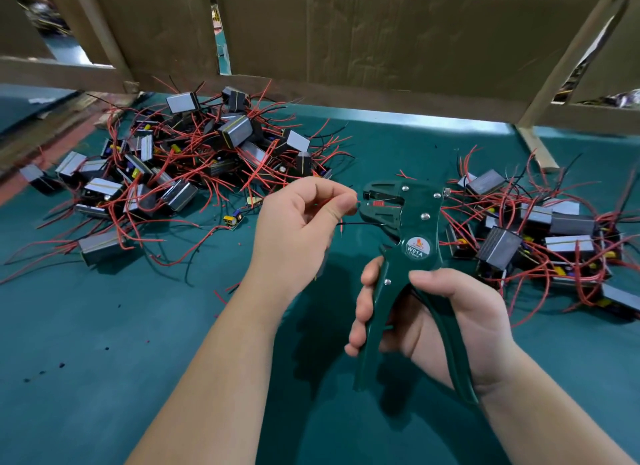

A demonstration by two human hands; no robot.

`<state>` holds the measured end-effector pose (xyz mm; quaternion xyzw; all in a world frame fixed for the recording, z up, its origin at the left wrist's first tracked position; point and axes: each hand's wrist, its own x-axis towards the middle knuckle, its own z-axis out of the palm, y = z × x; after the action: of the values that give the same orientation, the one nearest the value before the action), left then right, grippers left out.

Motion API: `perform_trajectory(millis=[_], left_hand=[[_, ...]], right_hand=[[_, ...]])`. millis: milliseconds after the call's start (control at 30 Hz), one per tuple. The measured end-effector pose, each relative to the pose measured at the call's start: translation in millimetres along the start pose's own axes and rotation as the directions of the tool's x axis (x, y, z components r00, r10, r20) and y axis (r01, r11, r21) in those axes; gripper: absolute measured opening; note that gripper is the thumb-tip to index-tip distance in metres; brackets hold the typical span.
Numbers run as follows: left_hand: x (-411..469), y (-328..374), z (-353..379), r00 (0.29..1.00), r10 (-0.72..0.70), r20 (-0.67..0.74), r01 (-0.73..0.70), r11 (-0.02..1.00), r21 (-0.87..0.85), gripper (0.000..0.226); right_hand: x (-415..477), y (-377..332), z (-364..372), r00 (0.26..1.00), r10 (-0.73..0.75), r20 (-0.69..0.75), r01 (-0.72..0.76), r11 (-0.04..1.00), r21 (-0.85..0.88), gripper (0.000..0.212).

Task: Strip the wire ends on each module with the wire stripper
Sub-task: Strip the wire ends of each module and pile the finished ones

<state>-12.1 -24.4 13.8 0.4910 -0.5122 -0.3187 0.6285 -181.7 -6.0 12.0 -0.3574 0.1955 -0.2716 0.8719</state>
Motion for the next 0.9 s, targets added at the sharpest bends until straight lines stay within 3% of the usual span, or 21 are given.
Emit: perform_trajectory(millis=[233,433,667,900], left_hand=[[-1.3,3.0,-0.4,0.998,0.059,-0.009,-0.059,0.997,-0.046,0.011],[-1.8,2.4,0.6,0.985,0.135,0.105,-0.146,0.983,0.11,0.028],[-1.3,3.3,0.6,0.993,0.113,0.029,-0.116,0.986,0.122,0.021],[-1.6,-3.5,-0.3,0.968,0.25,0.035,-0.248,0.918,0.309,0.017]], right_hand=[[-0.4,-2.4,1.0,0.999,-0.031,0.034,0.033,0.998,-0.048,0.043],[0.1,-2.8,0.0,0.999,-0.044,0.008,0.044,0.998,-0.05,0.044],[-0.5,-1.2,1.1,0.998,-0.058,-0.01,0.057,0.995,-0.084,0.047],[0.7,-0.4,0.2,0.996,-0.066,-0.065,0.056,0.988,-0.141,0.046]])
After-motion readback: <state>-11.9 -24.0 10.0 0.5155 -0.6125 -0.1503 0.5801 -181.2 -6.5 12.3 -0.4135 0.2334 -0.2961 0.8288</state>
